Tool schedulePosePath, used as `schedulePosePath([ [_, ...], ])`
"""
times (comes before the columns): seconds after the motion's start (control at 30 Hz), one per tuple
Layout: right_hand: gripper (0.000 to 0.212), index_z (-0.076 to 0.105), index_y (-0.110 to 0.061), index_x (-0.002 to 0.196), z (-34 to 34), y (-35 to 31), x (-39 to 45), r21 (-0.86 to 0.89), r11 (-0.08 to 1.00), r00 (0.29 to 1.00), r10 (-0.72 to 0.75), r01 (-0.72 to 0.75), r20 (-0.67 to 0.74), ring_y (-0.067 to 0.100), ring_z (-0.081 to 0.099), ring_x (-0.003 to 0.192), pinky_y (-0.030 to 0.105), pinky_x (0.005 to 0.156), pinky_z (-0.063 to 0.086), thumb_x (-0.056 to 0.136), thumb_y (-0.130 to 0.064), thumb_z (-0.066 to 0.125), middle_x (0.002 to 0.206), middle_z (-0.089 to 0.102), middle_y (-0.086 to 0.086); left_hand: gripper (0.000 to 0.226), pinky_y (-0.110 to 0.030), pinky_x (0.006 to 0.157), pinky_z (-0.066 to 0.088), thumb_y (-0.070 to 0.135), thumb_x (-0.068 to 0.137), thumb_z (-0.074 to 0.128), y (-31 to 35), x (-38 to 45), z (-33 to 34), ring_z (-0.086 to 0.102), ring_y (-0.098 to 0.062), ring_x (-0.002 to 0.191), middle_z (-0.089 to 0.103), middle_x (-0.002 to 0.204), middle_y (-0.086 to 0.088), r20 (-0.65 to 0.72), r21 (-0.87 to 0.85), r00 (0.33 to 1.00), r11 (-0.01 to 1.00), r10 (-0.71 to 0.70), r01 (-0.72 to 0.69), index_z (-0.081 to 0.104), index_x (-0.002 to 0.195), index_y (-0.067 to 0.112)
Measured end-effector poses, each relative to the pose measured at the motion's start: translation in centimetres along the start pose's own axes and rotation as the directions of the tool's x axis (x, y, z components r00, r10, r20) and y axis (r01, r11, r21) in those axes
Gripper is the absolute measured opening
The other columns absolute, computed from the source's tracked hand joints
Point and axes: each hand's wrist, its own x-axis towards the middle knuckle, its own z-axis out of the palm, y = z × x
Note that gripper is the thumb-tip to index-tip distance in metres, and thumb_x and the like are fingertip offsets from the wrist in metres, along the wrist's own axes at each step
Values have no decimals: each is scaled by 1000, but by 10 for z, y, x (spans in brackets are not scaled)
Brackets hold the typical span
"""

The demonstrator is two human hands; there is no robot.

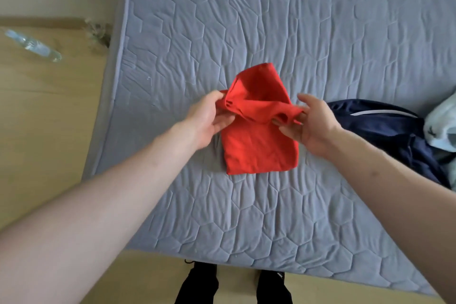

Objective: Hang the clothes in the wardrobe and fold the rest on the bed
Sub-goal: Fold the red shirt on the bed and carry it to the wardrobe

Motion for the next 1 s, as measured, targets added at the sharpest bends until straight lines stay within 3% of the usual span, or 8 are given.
schedulePosePath([
  [0.13,39,59,-16,133,28,-15,33,-87,995,998,-49,51,26,29,76,98,35,66,63,100,-37,58,124,71,9,19,-29,58,60,27,96,60,17,43,6,74,-21,74,76,104,-13,-30,118,1000,993,-1,5,69,105,13],
  [0.23,66,39,-24,152,26,11,54,-363,925,986,-146,109,-75,27,67,98,43,82,60,93,-26,69,114,66,3,42,-36,74,62,25,92,67,9,70,5,72,-24,90,69,121,-11,-119,544,981,836,156,-67,60,131,12],
  [0.4,75,41,-19,153,-9,95,57,-597,799,890,-319,68,-326,27,54,133,40,114,41,86,-30,74,148,51,7,57,-36,106,44,24,79,72,1,88,25,56,-25,123,52,135,-4,474,836,694,-30,542,-547,55,133,19],
  [0.5,78,42,-13,148,-20,137,55,-416,909,883,-177,-23,-435,27,58,127,44,112,45,83,-32,81,142,54,10,73,-43,106,42,30,67,79,2,96,48,48,-25,126,45,139,0,765,643,523,-410,375,-647,51,135,25],
  [0.6,72,48,-9,136,-20,165,58,-326,942,897,-81,-73,-434,25,63,116,40,105,49,80,-31,87,130,63,10,87,-45,109,37,53,64,83,-2,112,62,44,-23,130,45,140,4,805,441,589,-740,75,-508,46,141,35],
  [0.67,73,48,-10,133,-18,172,62,-298,951,899,-61,-79,-434,24,64,116,40,103,50,78,-34,88,128,64,8,59,-41,104,38,48,77,79,-1,123,65,51,-23,123,58,131,4,807,443,586,-732,74,-517,58,130,36],
  [0.87,90,49,-8,133,-10,164,80,-103,986,903,75,-131,-423,32,68,113,52,100,56,65,-45,95,126,66,13,20,-32,79,49,46,89,70,32,146,88,68,-23,98,73,92,4,372,902,733,-35,569,-431,68,87,26],
  [1.0,88,57,-5,128,-6,160,84,89,979,897,204,-184,-393,32,70,108,52,96,59,60,-44,97,125,69,21,24,-39,99,47,21,84,65,44,153,88,62,-26,114,67,116,0,390,913,591,-211,706,-350,61,108,24],
])
